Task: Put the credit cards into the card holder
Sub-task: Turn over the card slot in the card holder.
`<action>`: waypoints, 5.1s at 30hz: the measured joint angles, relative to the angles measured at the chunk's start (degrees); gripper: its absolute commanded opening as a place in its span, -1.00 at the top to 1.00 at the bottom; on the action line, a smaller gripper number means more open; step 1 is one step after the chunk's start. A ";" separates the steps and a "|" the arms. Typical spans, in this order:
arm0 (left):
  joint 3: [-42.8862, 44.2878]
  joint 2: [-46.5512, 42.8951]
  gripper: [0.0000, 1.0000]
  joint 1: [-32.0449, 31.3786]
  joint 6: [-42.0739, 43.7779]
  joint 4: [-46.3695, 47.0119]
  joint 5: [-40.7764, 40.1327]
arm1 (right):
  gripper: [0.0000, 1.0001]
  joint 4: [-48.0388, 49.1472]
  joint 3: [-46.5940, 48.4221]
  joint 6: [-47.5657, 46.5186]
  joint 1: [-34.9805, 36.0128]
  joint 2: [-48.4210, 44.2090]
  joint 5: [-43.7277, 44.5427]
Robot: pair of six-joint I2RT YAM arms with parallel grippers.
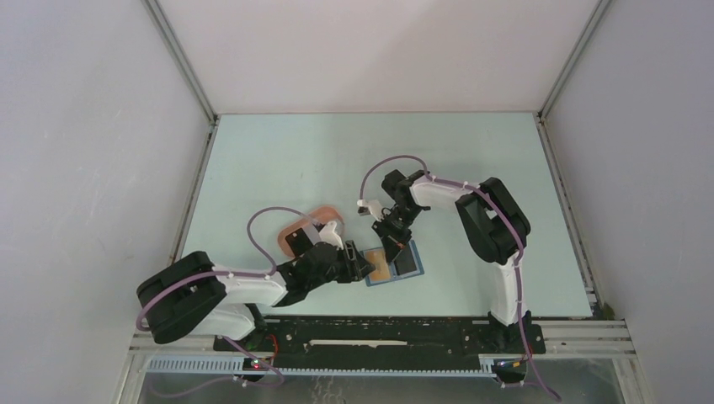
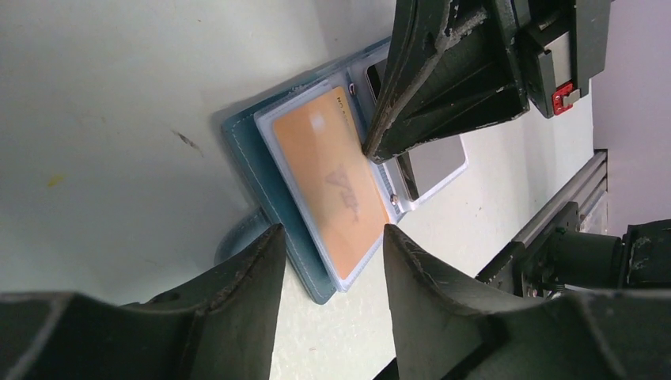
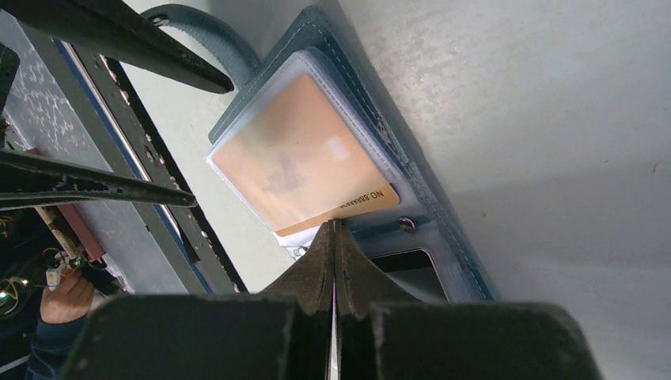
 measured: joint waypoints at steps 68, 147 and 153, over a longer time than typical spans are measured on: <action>1.70 3.17 0.35 0.15 0.02 4.22 4.26 | 0.56 -1.51 0.70 -0.50 -0.39 0.50 -1.70; 11.69 16.31 0.34 2.97 1.22 14.97 14.99 | 0.02 -3.69 0.72 5.16 -14.23 1.51 -22.93; 11.69 16.33 0.36 3.48 1.01 14.01 14.64 | 0.04 -3.65 0.72 5.25 -14.21 1.55 -22.08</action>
